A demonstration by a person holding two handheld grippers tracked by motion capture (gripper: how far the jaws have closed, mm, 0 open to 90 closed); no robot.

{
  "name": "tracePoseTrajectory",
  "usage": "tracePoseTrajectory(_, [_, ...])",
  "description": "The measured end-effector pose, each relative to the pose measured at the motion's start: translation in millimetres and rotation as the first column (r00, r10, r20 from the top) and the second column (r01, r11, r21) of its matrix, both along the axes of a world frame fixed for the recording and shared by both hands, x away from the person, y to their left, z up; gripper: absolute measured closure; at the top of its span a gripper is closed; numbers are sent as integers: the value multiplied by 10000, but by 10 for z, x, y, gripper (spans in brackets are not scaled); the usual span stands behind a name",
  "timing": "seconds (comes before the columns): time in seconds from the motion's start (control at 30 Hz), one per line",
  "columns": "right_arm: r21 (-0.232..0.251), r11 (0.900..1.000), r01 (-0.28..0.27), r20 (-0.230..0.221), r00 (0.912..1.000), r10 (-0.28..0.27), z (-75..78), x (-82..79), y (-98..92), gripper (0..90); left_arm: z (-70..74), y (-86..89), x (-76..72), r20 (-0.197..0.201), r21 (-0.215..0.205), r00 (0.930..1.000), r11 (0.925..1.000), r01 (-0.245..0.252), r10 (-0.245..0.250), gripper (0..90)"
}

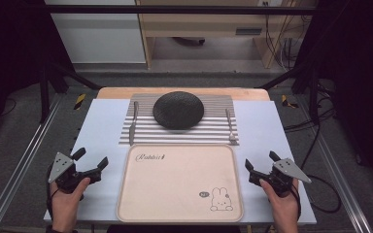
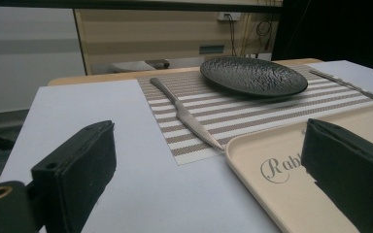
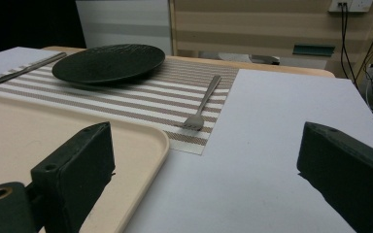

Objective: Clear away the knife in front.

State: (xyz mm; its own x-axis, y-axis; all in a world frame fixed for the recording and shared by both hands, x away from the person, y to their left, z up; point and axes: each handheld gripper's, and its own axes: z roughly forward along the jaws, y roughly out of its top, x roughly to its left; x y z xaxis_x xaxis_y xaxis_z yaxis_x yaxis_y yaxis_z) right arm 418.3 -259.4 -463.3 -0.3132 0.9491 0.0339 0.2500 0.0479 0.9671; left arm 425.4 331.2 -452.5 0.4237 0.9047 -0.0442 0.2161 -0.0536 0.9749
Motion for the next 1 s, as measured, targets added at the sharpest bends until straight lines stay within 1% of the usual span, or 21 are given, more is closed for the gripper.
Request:
tracePoseTrajectory(0.2, [-5, 10000, -12, -83, 10000, 12, 0, -4, 7, 64, 0, -34, -5, -105, 94, 9999, 9999, 68, -67, 55])
tracePoseTrajectory(0.23, [-36, 10000, -3, -112, 9999, 2, 1, -9, 14, 64, 1, -41, -7, -117, 162, 9999, 9999, 54, -53, 56])
tracePoseTrajectory(0.3, [-50, 10000, -30, -121, 9999, 29, 3, -17, 19, 65, 0, -74, -2, -267, 168, 9996, 9998, 120, -115, 56])
tracePoseTrajectory(0.37, [-44, 10000, -38, -133, 9999, 38, 3, -20, 23, 66, 1, -84, 4, -281, 200, 9995, 9997, 147, -141, 57])
tracePoseTrajectory(0.4, [9, 10000, -29, -205, 9998, 29, 6, -29, 24, 69, 0, -116, 21, -405, 343, 9991, 9993, 150, -136, 57])
tracePoseTrajectory(0.43, [9, 10000, -29, -205, 9998, 29, 6, -29, 24, 69, 0, -116, 21, -405, 343, 9991, 9993, 150, -136, 57])
tracePoseTrajectory(0.53, [-78, 9999, -68, -251, 9997, 66, 15, -52, 14, 70, 14, -198, 75, -688, 521, 9973, 9982, 297, -260, 57])
tracePoseTrajectory(0.57, [-62, 9999, -124, -338, 9994, 122, 12, -73, 1, 67, 48, -274, 140, -818, 821, 9958, 9955, 476, -408, 59])
tracePoseTrajectory(0.6, [-95, 9998, -172, -389, 9991, 168, 6, -84, -5, 65, 69, -315, 179, -897, 883, 9948, 9945, 555, -476, 60])
tracePoseTrajectory(0.63, [-95, 9998, -172, -389, 9991, 168, 6, -84, -5, 65, 69, -315, 179, -897, 883, 9948, 9945, 555, -476, 61])
tracePoseTrajectory(0.67, [-170, 9997, -188, -459, 9988, 180, -5, -104, -14, 64, 94, -357, 226, -1014, 958, 9933, 9932, 657, -559, 61])
tracePoseTrajectory(0.73, [-161, 9997, -170, -452, 9988, 163, -3, -108, -19, 65, 147, -448, 332, -1165, 1226, 9909, 9891, 817, -674, 61])
tracePoseTrajectory(0.77, [-36, 9999, -98, -483, 9988, 97, 18, -114, -30, 67, 175, -490, 391, -1262, 1362, 9890, 9862, 940, -768, 62])
tracePoseTrajectory(0.8, [8, 10000, -82, -534, 9985, 83, 27, -111, -33, 67, 225, -581, 512, -1434, 1403, 9850, 9832, 1164, -961, 62])
tracePoseTrajectory(0.83, [8, 10000, -82, -534, 9985, 83, 27, -111, -33, 67, 225, -581, 512, -1434, 1403, 9850, 9832, 1164, -961, 63])
tracePoseTrajectory(0.87, [29, 10000, -59, -744, 9972, 61, 36, -104, -43, 66, 269, -665, 632, -1569, 1697, 9818, 9764, 1339, -1073, 65])
tracePoseTrajectory(0.9, [29, 10000, -59, -744, 9972, 61, 36, -104, -43, 66, 269, -665, 632, -1569, 1697, 9818, 9764, 1339, -1073, 65])
tracePoseTrajectory(0.97, [35, 9999, -147, -1035, 9945, 150, 37, -100, -49, 66, 300, -740, 745, -1682, 2043, 9792, 9678, 1469, -1131, 65])
tracePoseTrajectory(1.0, [6, 9999, -145, -1080, 9940, 145, 33, -93, -52, 66, 312, -776, 796, -1747, 2231, 9782, 9631, 1506, -1125, 65])
